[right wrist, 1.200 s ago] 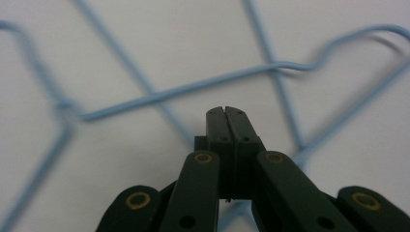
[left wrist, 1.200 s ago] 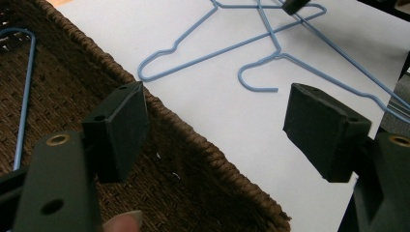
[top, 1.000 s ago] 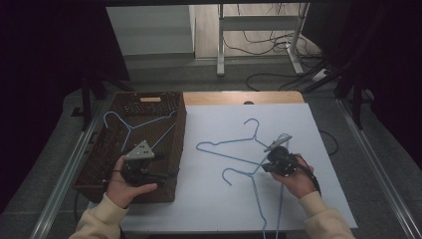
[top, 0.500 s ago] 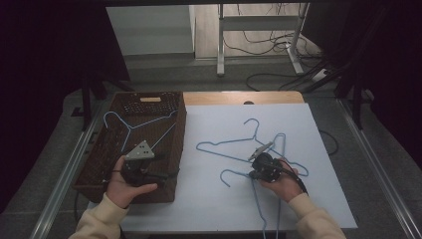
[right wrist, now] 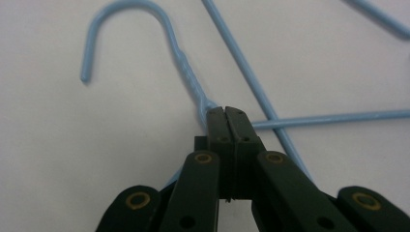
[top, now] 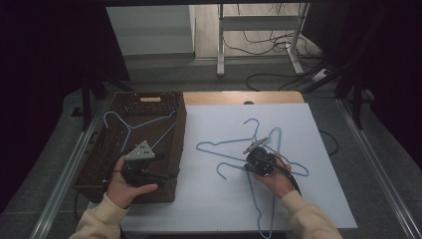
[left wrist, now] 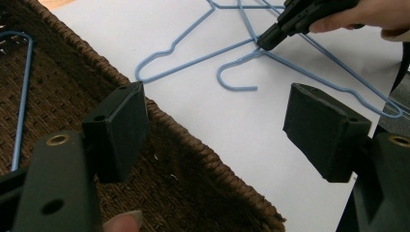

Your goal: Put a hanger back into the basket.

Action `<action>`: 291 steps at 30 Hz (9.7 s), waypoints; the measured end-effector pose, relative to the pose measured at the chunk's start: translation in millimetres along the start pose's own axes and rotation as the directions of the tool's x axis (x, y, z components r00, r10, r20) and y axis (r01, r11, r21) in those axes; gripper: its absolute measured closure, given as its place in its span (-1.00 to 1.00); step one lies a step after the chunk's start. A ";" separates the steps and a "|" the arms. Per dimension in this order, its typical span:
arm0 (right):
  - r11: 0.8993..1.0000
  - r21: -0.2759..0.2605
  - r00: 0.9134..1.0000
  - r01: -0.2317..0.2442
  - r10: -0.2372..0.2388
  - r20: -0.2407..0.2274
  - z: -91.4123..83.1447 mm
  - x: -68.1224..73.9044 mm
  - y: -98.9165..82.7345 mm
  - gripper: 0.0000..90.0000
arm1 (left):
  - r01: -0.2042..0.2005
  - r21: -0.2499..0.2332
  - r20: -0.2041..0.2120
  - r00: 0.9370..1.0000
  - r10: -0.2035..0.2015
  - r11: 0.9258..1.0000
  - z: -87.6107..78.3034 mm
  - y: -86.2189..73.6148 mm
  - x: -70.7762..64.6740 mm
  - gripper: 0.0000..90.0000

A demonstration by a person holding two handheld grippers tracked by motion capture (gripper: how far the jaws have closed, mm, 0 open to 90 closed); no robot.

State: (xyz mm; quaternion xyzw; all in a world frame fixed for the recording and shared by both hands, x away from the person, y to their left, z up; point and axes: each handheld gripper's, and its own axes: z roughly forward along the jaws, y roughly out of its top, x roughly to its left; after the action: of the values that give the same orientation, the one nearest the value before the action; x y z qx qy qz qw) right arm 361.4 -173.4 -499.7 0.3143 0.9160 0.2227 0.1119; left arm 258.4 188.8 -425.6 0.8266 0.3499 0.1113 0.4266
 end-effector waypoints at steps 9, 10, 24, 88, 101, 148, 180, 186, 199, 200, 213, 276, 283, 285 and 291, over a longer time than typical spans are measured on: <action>0.995 0.007 0.993 0.096 -0.096 -0.070 5.7 0.3 24.1 0.44 | -0.002 0.001 0.002 1.000 0.002 1.000 0.8 0.5 -0.9 -0.47; 0.994 0.018 0.992 0.104 -0.102 -0.073 8.1 0.5 26.2 0.43 | -0.002 0.001 0.002 1.000 0.002 1.000 0.7 0.5 -0.9 -0.47; 0.980 0.094 0.976 0.176 -0.161 -0.145 21.4 -3.6 35.5 0.80 | -0.003 -0.001 0.002 1.000 0.003 1.000 0.5 0.2 -1.3 -0.47; 0.961 -0.233 0.988 -0.151 0.152 -0.011 -50.1 -8.3 22.7 0.91 | 0.110 0.235 0.232 0.959 -0.165 0.966 182.1 36.0 -74.6 -0.05; 0.953 -0.259 0.988 -0.156 0.154 -0.030 -54.6 -7.1 22.1 0.90 | 0.135 0.235 0.276 0.940 -0.199 0.963 184.1 33.7 -72.0 0.84; 0.812 -0.535 0.971 -0.233 0.219 -0.091 -103.9 -41.6 -56.9 -0.20 | 0.220 -0.127 0.334 0.928 -0.167 0.967 40.8 81.4 -28.4 0.92; 0.863 -0.457 0.976 -0.215 0.204 -0.074 -89.0 -41.5 -57.2 -0.25 | 0.286 -0.257 0.202 0.950 -0.239 0.923 -49.7 28.5 47.3 0.92; 0.866 -0.452 0.976 -0.213 0.203 -0.071 -88.2 -41.3 -57.2 -0.25 | 0.303 -0.259 0.187 0.947 -0.260 0.917 -57.2 18.1 58.8 0.92; 0.869 -0.446 0.977 -0.213 0.205 -0.067 -87.0 -41.5 -57.3 -0.25 | 0.356 -0.283 0.132 0.934 -0.332 0.890 -75.3 -9.5 89.5 0.92; 0.870 -0.446 0.977 -0.212 0.205 -0.066 -86.7 -41.6 -57.3 -0.25 | 0.357 -0.284 0.129 0.934 -0.333 0.890 -75.8 -10.8 91.2 0.92; 0.871 -0.442 0.976 -0.215 0.209 -0.064 -85.9 -41.6 -57.6 -0.25 | 0.374 -0.297 0.099 0.927 -0.362 0.878 -81.4 -27.1 118.1 0.92; 0.883 -0.421 0.978 -0.209 0.200 -0.066 -79.7 -42.8 -53.4 -0.28 | 0.197 -0.146 -0.080 0.974 -0.210 0.970 -44.7 -2.4 62.9 -0.37; 0.897 -0.395 0.980 -0.197 0.178 -0.083 -75.1 -39.8 -49.6 -0.31 | 0.131 -0.127 0.020 0.991 -0.130 0.983 -28.9 7.1 33.7 -0.38; 0.904 -0.384 0.982 -0.187 0.166 -0.087 -73.3 -37.3 -49.0 -0.34 | 0.111 -0.120 0.032 0.994 -0.108 0.986 -25.5 8.4 26.4 -0.38; 0.915 -0.361 0.982 -0.183 0.150 -0.118 -70.2 -29.8 -47.4 -0.45 | 0.093 -0.105 0.038 0.995 -0.090 0.990 -19.2 10.0 18.7 -0.38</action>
State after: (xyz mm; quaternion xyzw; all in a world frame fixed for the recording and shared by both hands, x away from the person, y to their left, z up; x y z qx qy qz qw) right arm 335.5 -249.1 -458.9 0.3545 0.8315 0.4134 0.1095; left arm 267.6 209.6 -408.2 0.7874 0.3738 0.0964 0.4806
